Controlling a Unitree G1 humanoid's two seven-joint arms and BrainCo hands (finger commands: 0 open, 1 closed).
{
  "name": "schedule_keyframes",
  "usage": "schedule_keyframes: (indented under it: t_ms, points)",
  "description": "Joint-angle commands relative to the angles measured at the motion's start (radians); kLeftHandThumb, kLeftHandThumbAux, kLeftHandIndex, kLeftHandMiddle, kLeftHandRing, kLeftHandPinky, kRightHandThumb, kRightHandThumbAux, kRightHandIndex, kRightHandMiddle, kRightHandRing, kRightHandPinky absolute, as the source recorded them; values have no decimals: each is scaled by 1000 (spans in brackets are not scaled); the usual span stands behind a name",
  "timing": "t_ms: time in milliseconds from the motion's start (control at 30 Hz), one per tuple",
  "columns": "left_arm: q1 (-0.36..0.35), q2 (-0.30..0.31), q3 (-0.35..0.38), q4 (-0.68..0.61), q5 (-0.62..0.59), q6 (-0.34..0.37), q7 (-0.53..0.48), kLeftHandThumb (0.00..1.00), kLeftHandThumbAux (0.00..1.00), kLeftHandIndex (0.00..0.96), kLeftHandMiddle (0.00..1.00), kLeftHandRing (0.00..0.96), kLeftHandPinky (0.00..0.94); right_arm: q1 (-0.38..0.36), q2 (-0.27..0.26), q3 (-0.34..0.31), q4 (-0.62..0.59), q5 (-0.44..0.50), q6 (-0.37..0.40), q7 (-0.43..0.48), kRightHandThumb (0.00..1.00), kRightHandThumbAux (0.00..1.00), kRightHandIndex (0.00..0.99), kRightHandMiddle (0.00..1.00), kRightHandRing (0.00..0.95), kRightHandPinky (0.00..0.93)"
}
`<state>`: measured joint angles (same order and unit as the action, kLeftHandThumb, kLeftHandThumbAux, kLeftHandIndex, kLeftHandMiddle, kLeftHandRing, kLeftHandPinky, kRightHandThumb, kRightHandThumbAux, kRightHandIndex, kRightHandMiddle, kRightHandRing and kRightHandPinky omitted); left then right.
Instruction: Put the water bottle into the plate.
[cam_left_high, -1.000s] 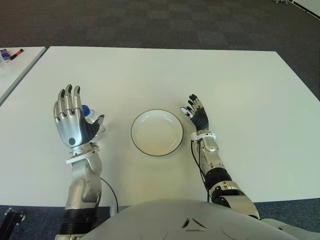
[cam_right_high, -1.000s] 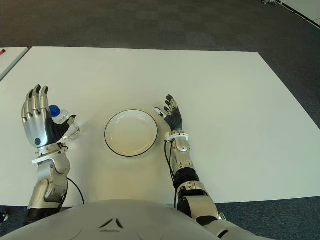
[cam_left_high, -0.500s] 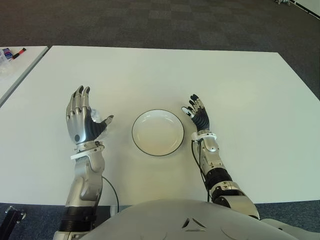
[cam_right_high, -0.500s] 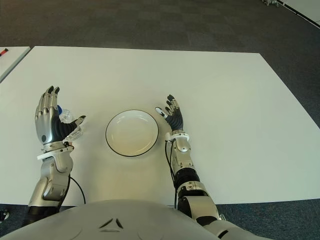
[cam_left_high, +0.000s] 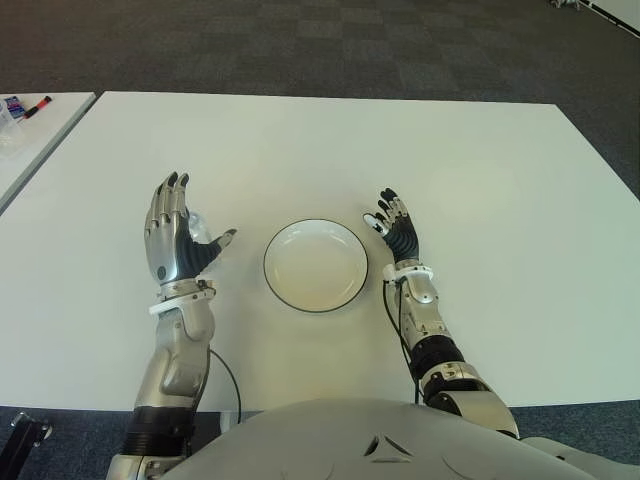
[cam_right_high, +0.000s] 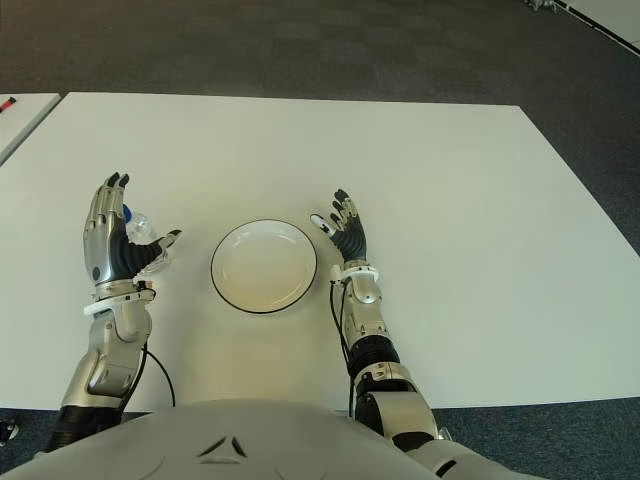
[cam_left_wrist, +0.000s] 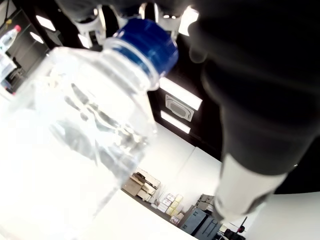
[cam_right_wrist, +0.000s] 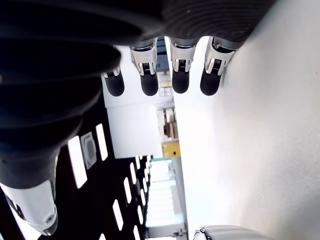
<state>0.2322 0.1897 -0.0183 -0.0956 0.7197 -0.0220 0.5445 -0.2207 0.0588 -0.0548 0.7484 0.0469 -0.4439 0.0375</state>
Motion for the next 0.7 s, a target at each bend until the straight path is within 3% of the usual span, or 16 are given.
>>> schedule_keyframes:
  t_ms: [33,700]
  points:
    - [-14,-6,-10,32,-51,-27,-29,0,836,11,3,0,8,37,10,-1,51,3,52,2,31,673,0,0,0,23]
    - [-35,-17,-14,69,-111,-62,-33,0,789,6,0,0,0,33,13,-10,58,9,45,8,35,677,0,0,0,26]
